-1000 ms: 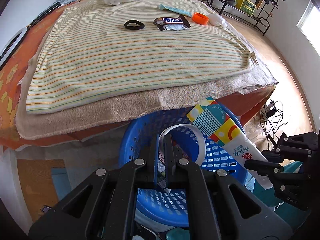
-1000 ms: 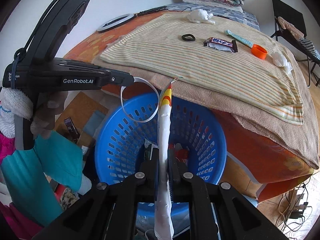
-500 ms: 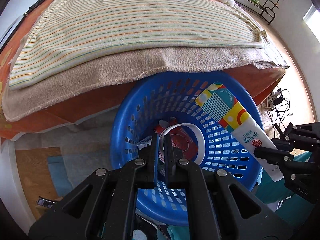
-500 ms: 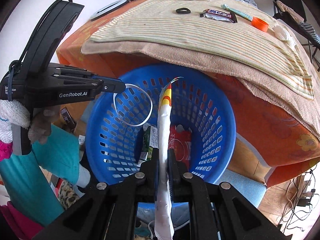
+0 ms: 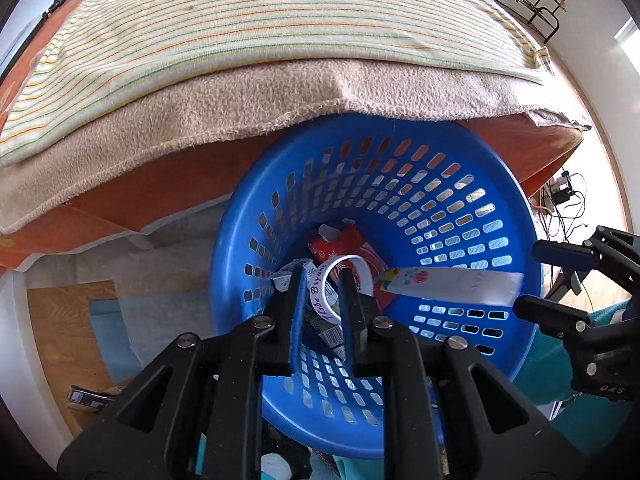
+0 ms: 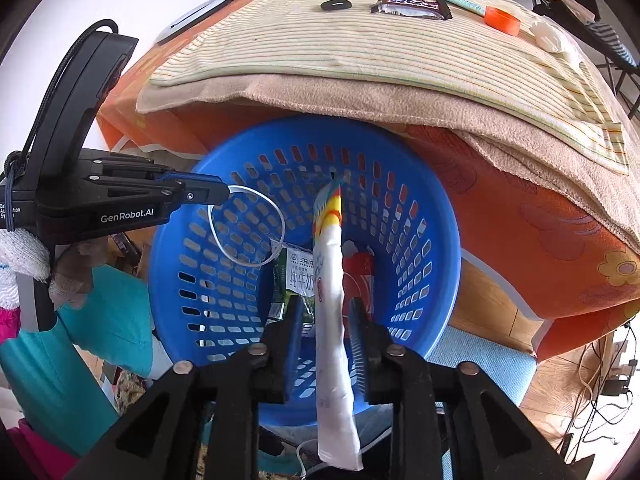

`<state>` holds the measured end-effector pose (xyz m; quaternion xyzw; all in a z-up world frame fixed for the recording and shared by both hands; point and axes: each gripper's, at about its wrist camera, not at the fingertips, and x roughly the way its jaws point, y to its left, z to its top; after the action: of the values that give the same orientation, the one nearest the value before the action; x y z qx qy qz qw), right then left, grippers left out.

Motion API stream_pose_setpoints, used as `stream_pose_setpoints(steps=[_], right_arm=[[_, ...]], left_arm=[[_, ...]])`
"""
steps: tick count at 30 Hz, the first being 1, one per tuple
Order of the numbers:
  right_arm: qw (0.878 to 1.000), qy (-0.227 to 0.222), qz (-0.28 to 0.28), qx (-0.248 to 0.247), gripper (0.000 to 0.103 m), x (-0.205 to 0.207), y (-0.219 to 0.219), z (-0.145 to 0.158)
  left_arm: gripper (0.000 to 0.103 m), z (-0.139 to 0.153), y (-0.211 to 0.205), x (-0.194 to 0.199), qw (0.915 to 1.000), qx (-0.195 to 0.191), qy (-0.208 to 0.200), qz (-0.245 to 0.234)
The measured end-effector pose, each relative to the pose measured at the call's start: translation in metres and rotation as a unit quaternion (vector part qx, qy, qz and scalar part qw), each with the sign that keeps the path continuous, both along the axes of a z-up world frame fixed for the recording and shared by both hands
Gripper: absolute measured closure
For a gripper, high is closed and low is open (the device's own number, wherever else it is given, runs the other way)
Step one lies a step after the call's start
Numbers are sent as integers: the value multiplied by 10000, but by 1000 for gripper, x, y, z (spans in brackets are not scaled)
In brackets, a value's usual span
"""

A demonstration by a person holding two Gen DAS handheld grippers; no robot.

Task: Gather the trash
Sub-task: 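Open left tool over basket while right tool drops white tube in, then move both tools back over towel toward chocolate bar and black band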

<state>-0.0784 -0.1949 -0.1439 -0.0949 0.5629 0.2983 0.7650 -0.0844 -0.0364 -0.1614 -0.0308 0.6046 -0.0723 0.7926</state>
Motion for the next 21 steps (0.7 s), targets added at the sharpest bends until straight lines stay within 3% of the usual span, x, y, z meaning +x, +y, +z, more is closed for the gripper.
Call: stream_pose_setpoints(steps=[2, 3, 6, 9, 14, 21], right_arm=[[10000, -36, -65, -36, 56, 1, -1, -1], [9999, -44, -90, -50, 49, 2, -1, -1], [9998, -75, -154, -81, 35, 4, -2, 0], [9998, -88, -173, -101, 28, 6, -3, -1], [9996, -182, -173, -152, 18, 7, -3, 2], [9991, -295, -295, -46, 16, 11, -6, 11]], left_arm=[[50, 1, 0, 0, 10000, 9, -60, 27], [45, 2, 0, 0, 10000, 25, -86, 36], [44, 2, 0, 0, 9999, 43, -90, 35], [38, 2, 1, 1, 9999, 26, -80, 65], [38, 7, 3, 1, 9999, -23, -100, 106], [38, 24, 2, 4, 9994, -174, -266, 115]])
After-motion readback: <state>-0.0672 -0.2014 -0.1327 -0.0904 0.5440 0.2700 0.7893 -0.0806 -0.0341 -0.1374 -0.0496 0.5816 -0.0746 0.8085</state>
